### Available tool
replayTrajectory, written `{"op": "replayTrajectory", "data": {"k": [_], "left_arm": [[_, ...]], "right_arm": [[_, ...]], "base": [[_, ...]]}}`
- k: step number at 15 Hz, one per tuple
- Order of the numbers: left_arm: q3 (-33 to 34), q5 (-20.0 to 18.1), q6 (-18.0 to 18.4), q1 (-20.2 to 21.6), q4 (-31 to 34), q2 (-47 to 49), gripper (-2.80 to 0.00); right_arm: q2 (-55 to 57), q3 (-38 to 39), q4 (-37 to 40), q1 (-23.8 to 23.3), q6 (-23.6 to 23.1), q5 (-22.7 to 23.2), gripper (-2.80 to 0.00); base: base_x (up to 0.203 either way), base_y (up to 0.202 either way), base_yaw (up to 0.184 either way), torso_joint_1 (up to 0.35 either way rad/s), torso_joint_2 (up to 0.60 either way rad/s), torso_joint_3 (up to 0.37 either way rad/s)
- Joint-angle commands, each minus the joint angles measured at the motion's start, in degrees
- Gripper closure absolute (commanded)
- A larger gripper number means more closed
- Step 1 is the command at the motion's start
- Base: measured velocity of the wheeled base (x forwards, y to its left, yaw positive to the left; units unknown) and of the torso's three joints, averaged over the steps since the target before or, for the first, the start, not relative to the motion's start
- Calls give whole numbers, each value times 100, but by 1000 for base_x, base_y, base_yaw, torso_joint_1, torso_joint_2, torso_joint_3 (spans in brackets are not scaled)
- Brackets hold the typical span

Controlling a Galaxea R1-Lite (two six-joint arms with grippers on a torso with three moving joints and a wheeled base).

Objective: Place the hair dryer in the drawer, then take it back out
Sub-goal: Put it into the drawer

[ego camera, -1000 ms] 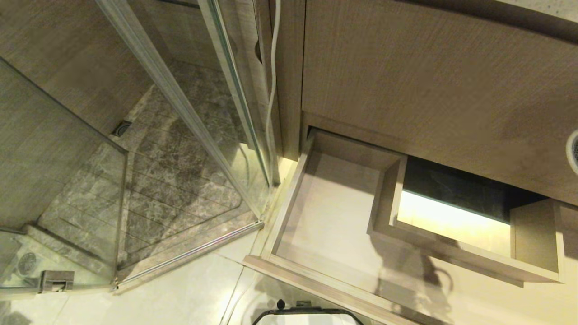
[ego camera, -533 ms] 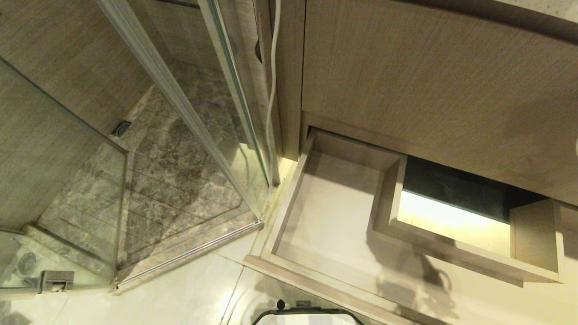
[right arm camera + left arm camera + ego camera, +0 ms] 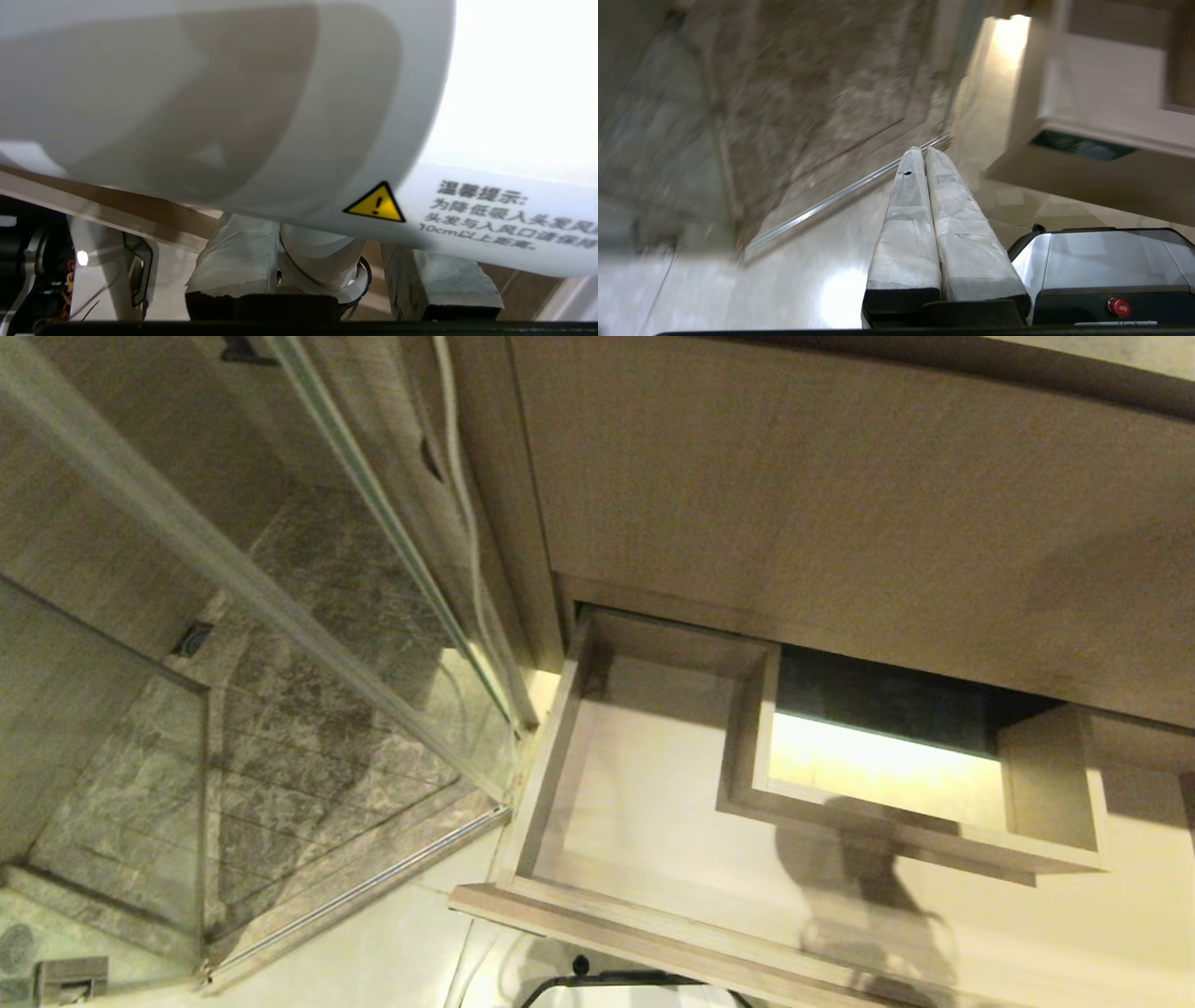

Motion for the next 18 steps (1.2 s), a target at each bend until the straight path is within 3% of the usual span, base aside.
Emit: {"op": "replayTrajectory", "data": {"k": [1, 11, 15, 18], "left_arm": [[0, 1, 0, 0, 1, -2, 0], [0, 1, 0, 0, 1, -2, 0], [0, 1, 0, 0, 1, -2, 0], [0, 1, 0, 0, 1, -2, 0]], "right_arm": [[21, -9, 32, 2, -14, 4, 0], [30, -7, 23, 2, -14, -5, 0], [315, -25, -15, -11, 476, -43, 0], [903, 95, -660, -7, 873, -50, 0]], "base": [[0, 8, -176, 2, 6, 6], [-1, 8, -161, 2, 4, 2], [0, 0, 0, 0, 0, 0], [0, 0, 0, 0, 0, 0]]}}
